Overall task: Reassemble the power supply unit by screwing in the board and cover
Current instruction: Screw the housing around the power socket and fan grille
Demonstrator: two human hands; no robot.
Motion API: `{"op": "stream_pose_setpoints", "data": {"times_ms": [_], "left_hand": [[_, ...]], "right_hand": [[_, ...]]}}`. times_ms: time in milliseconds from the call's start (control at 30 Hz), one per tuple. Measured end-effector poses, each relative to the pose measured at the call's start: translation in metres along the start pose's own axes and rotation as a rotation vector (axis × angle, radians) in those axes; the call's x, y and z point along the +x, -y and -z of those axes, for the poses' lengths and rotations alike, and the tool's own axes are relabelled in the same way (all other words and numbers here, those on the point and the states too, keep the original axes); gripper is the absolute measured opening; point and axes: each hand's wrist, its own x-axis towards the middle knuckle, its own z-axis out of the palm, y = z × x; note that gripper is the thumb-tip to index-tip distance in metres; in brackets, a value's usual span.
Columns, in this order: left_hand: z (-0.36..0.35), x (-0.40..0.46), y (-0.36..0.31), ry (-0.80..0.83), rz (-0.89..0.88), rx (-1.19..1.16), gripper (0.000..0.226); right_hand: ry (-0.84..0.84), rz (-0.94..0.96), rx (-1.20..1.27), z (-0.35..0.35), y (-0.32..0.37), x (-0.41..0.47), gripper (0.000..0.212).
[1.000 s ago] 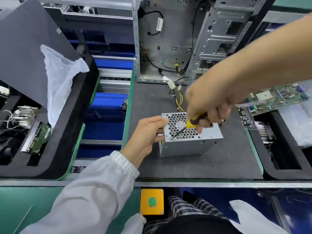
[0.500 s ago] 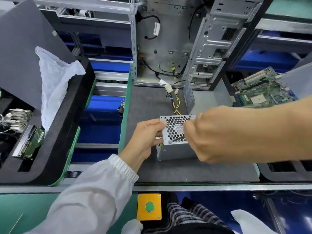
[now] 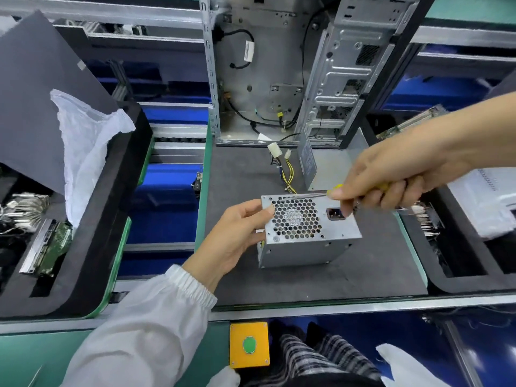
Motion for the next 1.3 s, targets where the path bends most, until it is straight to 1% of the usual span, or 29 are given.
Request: {"op": "stream_pose_setpoints", "data": {"times_ms": [67, 133, 200, 333, 400, 467, 500, 567, 667, 733, 767, 833, 933, 1000, 1067, 1167, 1233, 1300], "left_hand": [[0.005, -0.002, 0.000, 0.070, -0.009, 0.055, 0.039], [0.007, -0.002, 0.000, 0.069, -0.036, 0.154, 0.051], [0.009, -0.001, -0.001, 0.068, -0.044, 0.209, 0.056], [0.016, 0.003, -0.007, 0.132, -0.025, 0.325, 0.070], [0.017, 0.004, -0.008, 0.169, -0.002, 0.323, 0.075], [0.017, 0.004, -0.006, 0.184, 0.015, 0.308, 0.079], [0.015, 0.003, -0.005, 0.166, 0.015, 0.299, 0.081], [0.014, 0.002, -0.002, 0.100, 0.020, 0.263, 0.084], [0.012, 0.000, -0.001, 0.059, 0.043, 0.181, 0.082], [0.008, -0.001, -0.003, 0.062, 0.064, 0.190, 0.069], [0.005, -0.001, -0.007, 0.056, 0.078, 0.227, 0.059], [-0.002, 0.006, -0.017, 0.006, 0.098, 0.371, 0.040], [-0.007, 0.024, -0.035, -0.011, 0.128, 0.573, 0.032], [-0.009, 0.034, -0.042, 0.047, 0.202, 0.586, 0.030], [-0.010, 0.039, -0.043, 0.105, 0.270, 0.530, 0.033], [-0.012, 0.041, -0.041, 0.138, 0.291, 0.425, 0.029], [-0.011, 0.040, -0.040, 0.137, 0.292, 0.346, 0.028], [-0.008, 0.038, -0.036, 0.117, 0.281, 0.290, 0.030]], "right_hand": [[-0.139, 0.124, 0.017, 0.018, -0.019, 0.006, 0.037], [-0.252, 0.192, 0.033, 0.031, -0.044, 0.024, 0.035], [-0.312, 0.223, 0.062, 0.041, -0.069, 0.047, 0.033], [-0.425, 0.280, 0.077, 0.061, -0.115, 0.099, 0.027], [-0.527, 0.329, -0.008, 0.068, -0.132, 0.123, 0.023], [-0.659, 0.345, -0.239, 0.073, -0.145, 0.146, 0.023], [-0.723, 0.338, -0.327, 0.073, -0.150, 0.156, 0.026], [-0.805, 0.367, -0.341, 0.068, -0.156, 0.174, 0.030], [-0.804, 0.486, -0.172, 0.056, -0.156, 0.197, 0.021], [-0.778, 0.537, -0.148, 0.050, -0.157, 0.209, 0.024], [-0.785, 0.553, -0.170, 0.048, -0.158, 0.214, 0.026], [-0.851, 0.591, -0.235, 0.045, -0.159, 0.222, 0.026], [-0.932, 0.624, -0.372, 0.045, -0.162, 0.228, 0.023], [-0.937, 0.644, -0.364, 0.047, -0.166, 0.227, 0.019], [-0.889, 0.651, -0.227, 0.048, -0.170, 0.223, 0.016], [-0.807, 0.691, 0.056, 0.052, -0.168, 0.207, 0.011], [-0.767, 0.723, 0.234, 0.054, -0.159, 0.187, 0.009], [-0.690, 0.764, 0.392, 0.054, -0.146, 0.161, 0.005]]}}
